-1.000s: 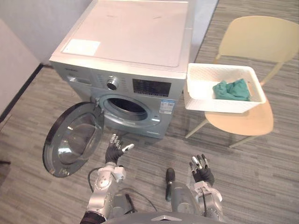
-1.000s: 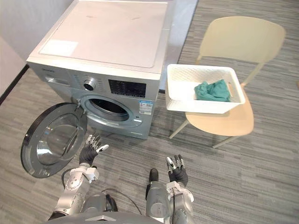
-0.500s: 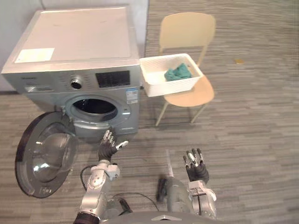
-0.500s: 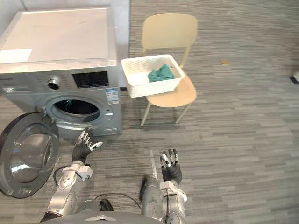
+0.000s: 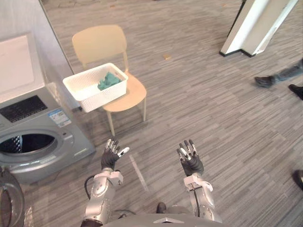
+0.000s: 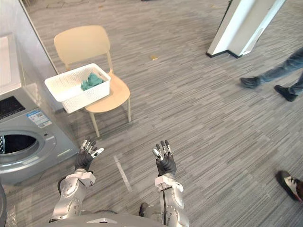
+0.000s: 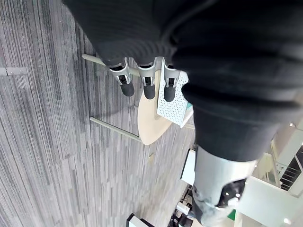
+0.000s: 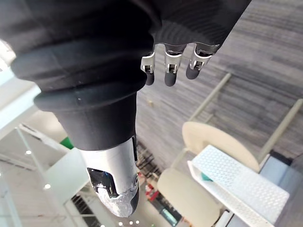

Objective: Pick up the laundry basket with both hands and put the clothes into the washing machine.

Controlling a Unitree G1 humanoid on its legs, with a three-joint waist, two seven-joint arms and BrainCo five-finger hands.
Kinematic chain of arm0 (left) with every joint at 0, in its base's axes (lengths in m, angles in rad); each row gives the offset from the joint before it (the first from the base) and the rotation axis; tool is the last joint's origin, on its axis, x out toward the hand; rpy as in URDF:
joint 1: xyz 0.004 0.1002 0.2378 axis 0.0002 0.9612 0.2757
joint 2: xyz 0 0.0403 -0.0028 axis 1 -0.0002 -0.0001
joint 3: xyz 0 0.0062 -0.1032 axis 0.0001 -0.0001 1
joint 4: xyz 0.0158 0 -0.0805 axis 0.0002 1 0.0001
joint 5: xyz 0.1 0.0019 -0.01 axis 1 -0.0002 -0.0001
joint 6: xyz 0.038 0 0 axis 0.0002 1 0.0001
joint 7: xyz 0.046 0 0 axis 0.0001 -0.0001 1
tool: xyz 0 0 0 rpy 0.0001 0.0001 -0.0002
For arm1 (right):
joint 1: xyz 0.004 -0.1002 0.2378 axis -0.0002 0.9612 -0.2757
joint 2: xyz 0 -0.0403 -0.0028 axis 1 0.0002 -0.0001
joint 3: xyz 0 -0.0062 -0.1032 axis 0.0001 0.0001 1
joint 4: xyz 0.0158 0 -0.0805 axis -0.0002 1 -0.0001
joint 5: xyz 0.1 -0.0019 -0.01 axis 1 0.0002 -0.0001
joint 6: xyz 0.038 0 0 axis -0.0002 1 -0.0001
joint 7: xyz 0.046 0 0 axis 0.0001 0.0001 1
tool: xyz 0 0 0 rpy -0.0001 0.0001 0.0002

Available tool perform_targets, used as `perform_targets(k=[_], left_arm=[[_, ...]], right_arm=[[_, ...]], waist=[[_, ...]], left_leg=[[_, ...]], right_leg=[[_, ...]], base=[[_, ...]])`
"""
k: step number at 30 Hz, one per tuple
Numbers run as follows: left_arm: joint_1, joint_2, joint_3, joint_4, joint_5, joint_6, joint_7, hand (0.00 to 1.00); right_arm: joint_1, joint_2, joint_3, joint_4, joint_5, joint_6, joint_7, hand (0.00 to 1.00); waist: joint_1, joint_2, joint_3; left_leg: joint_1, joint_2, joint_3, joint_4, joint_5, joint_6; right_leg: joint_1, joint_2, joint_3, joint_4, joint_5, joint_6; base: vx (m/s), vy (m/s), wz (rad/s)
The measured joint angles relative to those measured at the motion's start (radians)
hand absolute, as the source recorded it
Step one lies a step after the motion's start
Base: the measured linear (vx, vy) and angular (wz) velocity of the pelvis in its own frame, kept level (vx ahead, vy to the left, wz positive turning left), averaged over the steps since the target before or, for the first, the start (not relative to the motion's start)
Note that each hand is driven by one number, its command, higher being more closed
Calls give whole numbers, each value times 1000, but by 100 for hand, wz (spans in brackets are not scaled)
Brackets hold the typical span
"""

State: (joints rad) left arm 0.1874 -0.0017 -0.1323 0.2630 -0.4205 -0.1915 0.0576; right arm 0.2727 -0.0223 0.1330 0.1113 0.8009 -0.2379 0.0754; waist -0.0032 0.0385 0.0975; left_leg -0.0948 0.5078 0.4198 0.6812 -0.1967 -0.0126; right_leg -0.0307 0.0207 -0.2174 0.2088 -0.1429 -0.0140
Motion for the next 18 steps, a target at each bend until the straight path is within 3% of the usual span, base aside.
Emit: perform_targets(k=[1,2,3,4,5,6,8,9,10,11,12,14,15,16,18], left_arm=[[10,-6,-1,-10,-11,0,0,0],[13,-8,-1,-18,-11,0,0,0],[14,-9,-1,-30,-11,-2,1,0],[15,-8,-2,-53,-11,-3,1,0],[15,-7,-3,-61,-12,-5,2,0],[18,-1,-1,-67,-17,-6,3,0],[9,-2,3,-97,-22,-6,3,0],[7,-3,9,-112,-27,-6,4,0],[6,-4,12,-115,-28,-6,4,0],[7,-13,2,-118,-28,-5,4,0],[12,-12,-7,-125,-29,-5,4,0],[26,-14,-10,-134,-28,-4,3,0],[30,-14,-16,-133,-28,-3,4,0],[30,-9,-21,-134,-28,-2,4,0],[32,20,-31,-133,-26,14,3,0]], right_arm=[[-5,-16,-1,-15,-24,-1,-7,0],[-9,-22,2,-21,-27,-4,-15,0],[-17,-28,2,-25,-44,-8,-24,0],[-22,-28,4,-26,-57,-9,-33,0],[-24,-26,4,-22,-62,-10,-37,0],[-25,-20,15,-23,-63,-9,-51,0],[-42,-14,25,-49,-68,-12,-66,0],[-71,-14,22,-49,-87,-13,-73,0],[-86,-12,22,-48,-94,-14,-78,0],[-104,-13,16,-47,-98,-20,-85,0],[-113,-13,15,-36,-99,-23,-89,0],[-106,-11,22,-30,-102,-22,-88,0],[-107,-4,20,-23,-104,-22,-88,0],[-106,5,20,-21,-105,-22,-88,0],[-93,38,19,-4,-141,-18,-87,0]], waist=[[5,12,-2],[7,15,-3],[13,21,-3],[27,25,-4],[42,26,-6],[57,9,-22],[43,-5,-23],[51,-1,-19],[59,0,-11],[63,10,-12],[62,5,-22],[58,-31,-50],[61,-39,-57],[61,-47,-56],[46,-75,-44]], left_leg=[[-46,-66,-58,39,-56,-22],[-66,-101,-67,35,-76,-19],[-103,-169,-59,-6,-98,-15],[-126,-234,-57,-115,-96,-18],[-128,-266,-76,-145,-70,-2],[-108,-300,-59,-203,-57,-23],[-116,-333,-68,-229,-15,-4],[-162,-321,-65,-135,-14,-9],[-191,-321,-60,-94,-37,-14],[-174,-334,-61,-176,-16,3],[-148,-356,-59,-182,-41,45],[-124,-411,-65,-183,-96,66],[-106,-433,-64,-180,-122,70],[-93,-447,-65,-180,-130,74],[-35,-492,-104,-173,-150,95]], right_leg=[[15,0,9,-3,-8,-8],[19,-1,12,-5,-9,-9],[26,-5,13,-13,-9,-9],[23,-7,13,-12,-13,-2],[20,-9,21,-9,-18,8],[21,-29,36,-28,-18,17],[13,-56,28,-52,5,33],[22,-60,28,-68,24,43],[35,-67,19,-69,21,46],[49,-81,10,-41,-12,72],[56,-106,5,17,-67,89],[45,-164,-10,154,-139,130],[-46,-212,12,373,-151,145],[-93,-237,32,496,-135,163],[-216,-301,88,817,-10,192]], base=[[-20,7,-24],[19,15,-15],[30,44,-13],[44,64,-24],[115,81,-38],[142,54,-18],[193,72,21],[188,109,18],[171,142,7],[216,188,26],[274,241,47],[276,178,42],[220,121,22],[275,146,37],[320,60,68]])
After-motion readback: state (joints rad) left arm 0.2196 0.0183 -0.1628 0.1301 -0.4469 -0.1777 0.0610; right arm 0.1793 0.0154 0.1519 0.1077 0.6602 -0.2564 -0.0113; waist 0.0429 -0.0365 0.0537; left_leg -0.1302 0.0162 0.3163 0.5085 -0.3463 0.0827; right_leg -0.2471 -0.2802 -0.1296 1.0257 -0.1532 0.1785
